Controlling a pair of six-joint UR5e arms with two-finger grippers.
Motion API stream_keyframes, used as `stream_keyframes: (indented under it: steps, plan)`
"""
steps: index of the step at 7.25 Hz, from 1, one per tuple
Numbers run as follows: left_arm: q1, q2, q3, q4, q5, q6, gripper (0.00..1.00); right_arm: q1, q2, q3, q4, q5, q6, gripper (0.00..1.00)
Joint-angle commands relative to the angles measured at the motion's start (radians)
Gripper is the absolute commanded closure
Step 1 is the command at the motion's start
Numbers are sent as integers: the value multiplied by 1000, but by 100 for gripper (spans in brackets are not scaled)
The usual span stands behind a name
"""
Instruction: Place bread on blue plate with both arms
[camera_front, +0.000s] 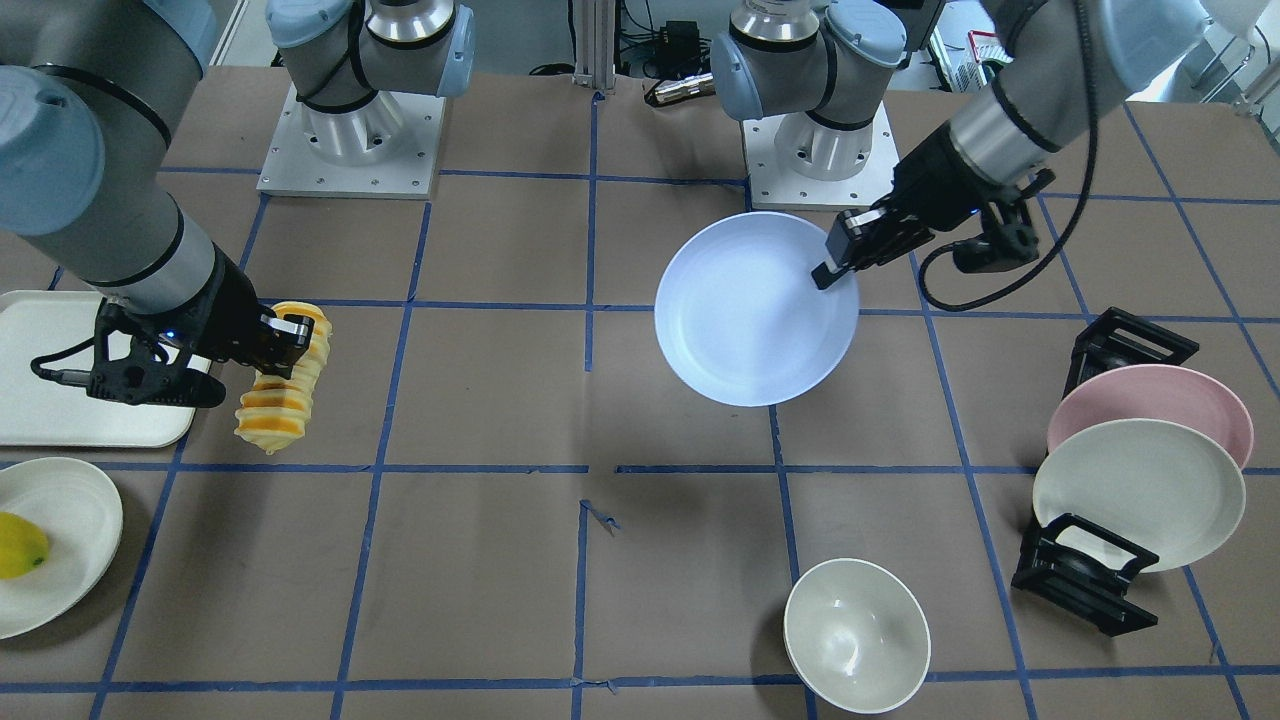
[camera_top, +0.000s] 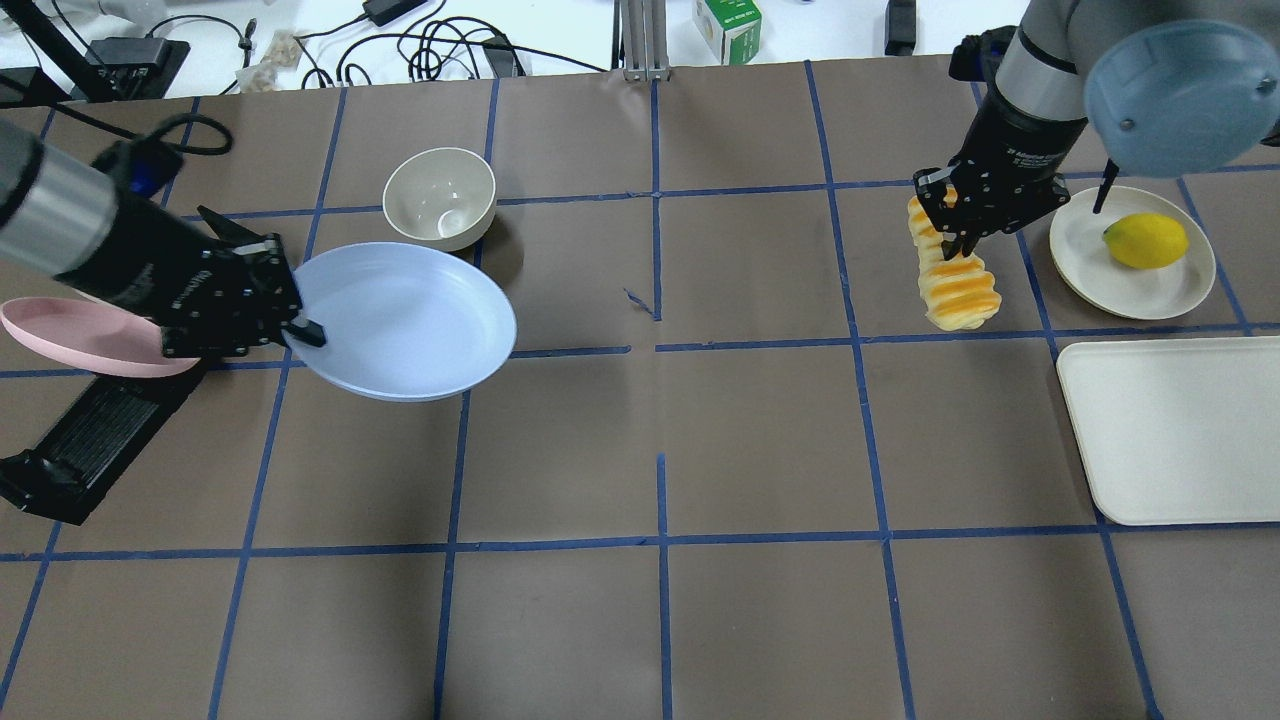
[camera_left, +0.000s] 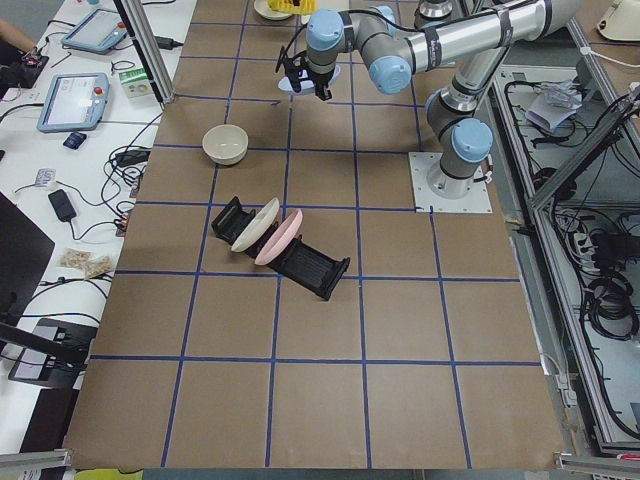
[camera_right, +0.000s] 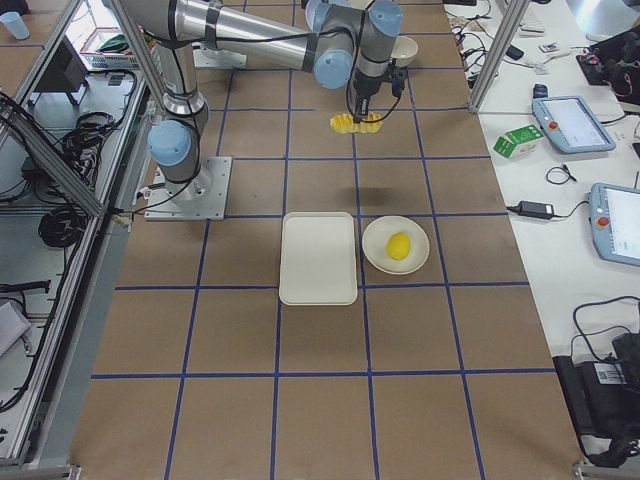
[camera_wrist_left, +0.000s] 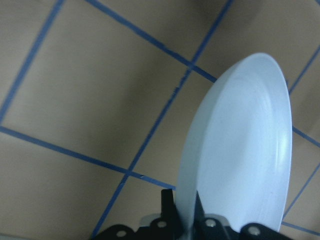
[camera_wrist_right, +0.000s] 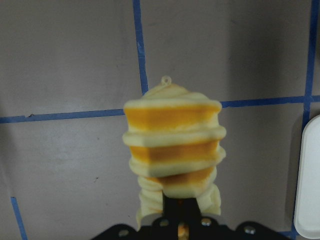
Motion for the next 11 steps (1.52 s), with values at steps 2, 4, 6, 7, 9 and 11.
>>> stream_keyframes:
  steps: [2, 4, 6, 7, 9, 11]
  plan:
    - [-197, -118, -156, 505, -69, -157, 91, 6, 9, 4, -3, 14, 7, 100]
    - [-211, -265, -161, 703, -78, -157, 91, 53, 22, 0, -17, 13, 17, 100]
    - [-255, -388, -161, 837, -72, -155, 91, 93, 38, -4, -22, 14, 109, 100]
    - [-291, -415, -164, 856, -64, -152, 78, 117, 53, -10, -29, 14, 113, 100]
    - [-291, -432, -167, 857, -40, -158, 0, 171, 79, -10, -90, 14, 116, 100]
    - [-261, -394, -138, 848, -30, -151, 0, 238, 116, -10, -138, 14, 142, 100]
